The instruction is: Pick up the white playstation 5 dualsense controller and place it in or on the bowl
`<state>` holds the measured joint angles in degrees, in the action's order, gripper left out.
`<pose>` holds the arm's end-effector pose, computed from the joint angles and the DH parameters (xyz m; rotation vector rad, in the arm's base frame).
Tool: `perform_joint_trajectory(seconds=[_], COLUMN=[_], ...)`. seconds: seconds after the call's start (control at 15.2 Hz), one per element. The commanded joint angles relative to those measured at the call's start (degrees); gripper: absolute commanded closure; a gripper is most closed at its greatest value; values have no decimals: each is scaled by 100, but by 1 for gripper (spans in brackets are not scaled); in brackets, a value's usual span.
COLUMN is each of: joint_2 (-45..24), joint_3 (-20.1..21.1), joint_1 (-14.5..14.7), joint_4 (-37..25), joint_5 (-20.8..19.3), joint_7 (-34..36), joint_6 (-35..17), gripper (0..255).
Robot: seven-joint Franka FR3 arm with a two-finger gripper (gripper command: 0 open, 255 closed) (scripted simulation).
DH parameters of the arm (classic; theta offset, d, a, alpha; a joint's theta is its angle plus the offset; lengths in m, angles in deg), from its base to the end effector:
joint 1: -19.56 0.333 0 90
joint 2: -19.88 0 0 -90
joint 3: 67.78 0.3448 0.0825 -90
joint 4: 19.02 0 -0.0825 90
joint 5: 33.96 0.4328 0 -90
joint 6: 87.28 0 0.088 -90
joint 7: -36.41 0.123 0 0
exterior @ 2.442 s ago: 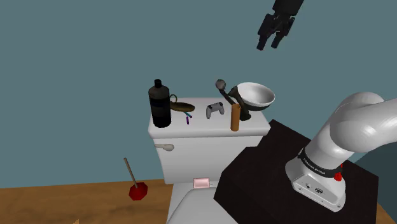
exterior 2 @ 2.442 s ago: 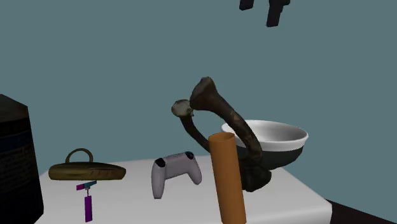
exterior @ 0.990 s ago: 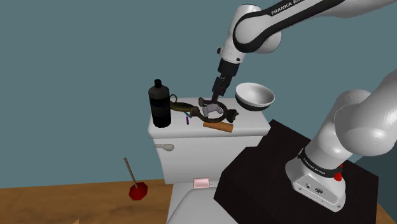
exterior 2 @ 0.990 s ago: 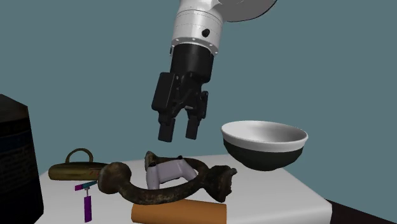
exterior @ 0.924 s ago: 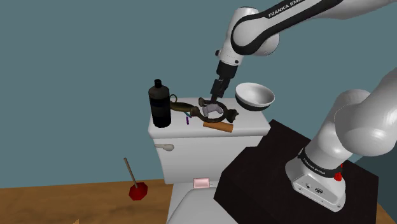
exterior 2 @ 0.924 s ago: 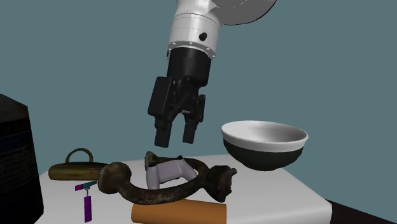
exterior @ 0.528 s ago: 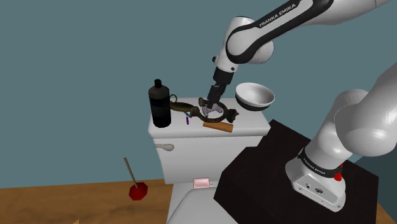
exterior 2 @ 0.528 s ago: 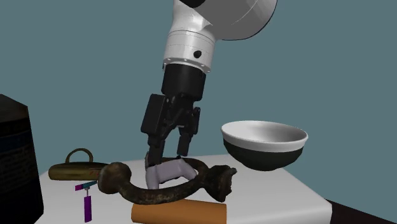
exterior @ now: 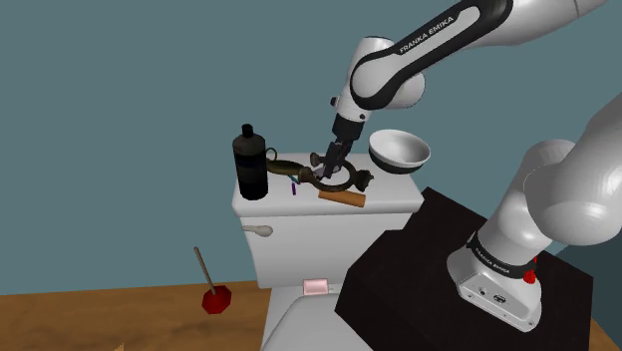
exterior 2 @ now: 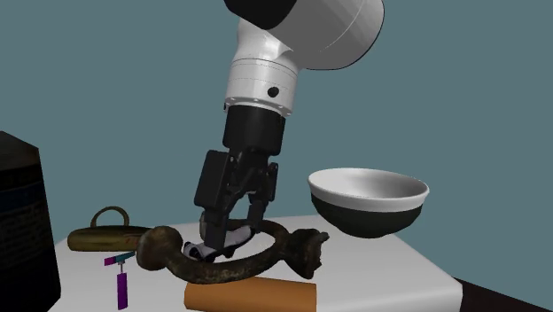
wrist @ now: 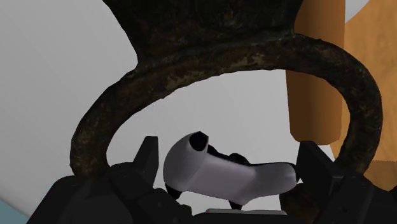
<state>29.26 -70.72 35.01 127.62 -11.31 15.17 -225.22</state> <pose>0.4572 0.1088 0.3037 -2.8376 -0.4228 -0.0447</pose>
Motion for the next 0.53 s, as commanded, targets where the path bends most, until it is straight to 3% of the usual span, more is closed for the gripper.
perform_joint_trajectory(seconds=[0.0,0.07,0.46], joint_2=[-2,-1,-2], joint_3=[1,1,0], joint_1=[2,1,0], joint_4=[-1,0,-2], joint_5=[1,1,0], joint_7=[2,2,0], joint_6=[3,4,6], gripper=[0,255,255])
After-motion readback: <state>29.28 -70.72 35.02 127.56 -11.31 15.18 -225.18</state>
